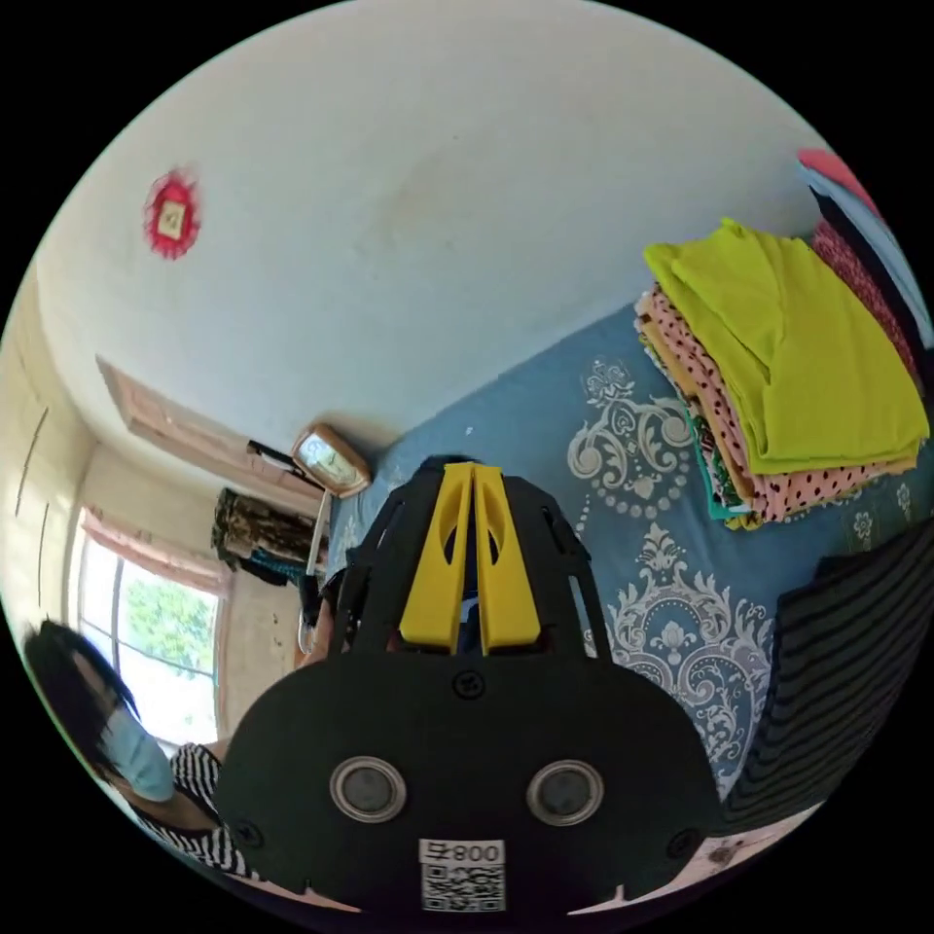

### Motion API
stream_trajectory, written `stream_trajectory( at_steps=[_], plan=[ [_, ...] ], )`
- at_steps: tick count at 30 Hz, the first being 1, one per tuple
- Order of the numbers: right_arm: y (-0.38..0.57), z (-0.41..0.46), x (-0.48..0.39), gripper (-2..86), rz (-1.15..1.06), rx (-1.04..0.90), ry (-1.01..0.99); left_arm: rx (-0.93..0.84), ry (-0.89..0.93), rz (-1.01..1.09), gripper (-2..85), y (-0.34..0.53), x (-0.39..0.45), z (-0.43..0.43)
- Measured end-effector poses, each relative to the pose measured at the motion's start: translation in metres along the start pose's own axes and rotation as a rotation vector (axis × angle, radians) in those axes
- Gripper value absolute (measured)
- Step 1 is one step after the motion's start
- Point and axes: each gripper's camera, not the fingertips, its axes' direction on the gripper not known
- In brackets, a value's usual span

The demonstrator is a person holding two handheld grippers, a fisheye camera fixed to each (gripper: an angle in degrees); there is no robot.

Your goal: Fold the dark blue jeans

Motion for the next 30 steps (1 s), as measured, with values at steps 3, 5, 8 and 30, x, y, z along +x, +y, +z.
stream_trajectory(
  at_steps=[3,5,8,30],
  plan=[
    [0.022,0.026,0.026,4.6,-0.005,-0.102,0.065,-0.111,-0.031,0.126,8.8,0.026,0.015,0.013],
    [0.054,0.048,0.041,6.0,-0.037,-0.209,0.143,-0.222,-0.078,0.208,9.6,0.06,0.021,0.022],
    [0.113,0.087,0.067,8.2,-0.059,-0.439,0.265,-0.427,-0.197,0.29,11.1,0.125,0.026,0.035],
    [0.141,0.051,0.039,2.0,-0.214,-0.479,0.392,-0.593,-0.74,0.597,1.4,0.223,0.122,0.081]
  ],
)
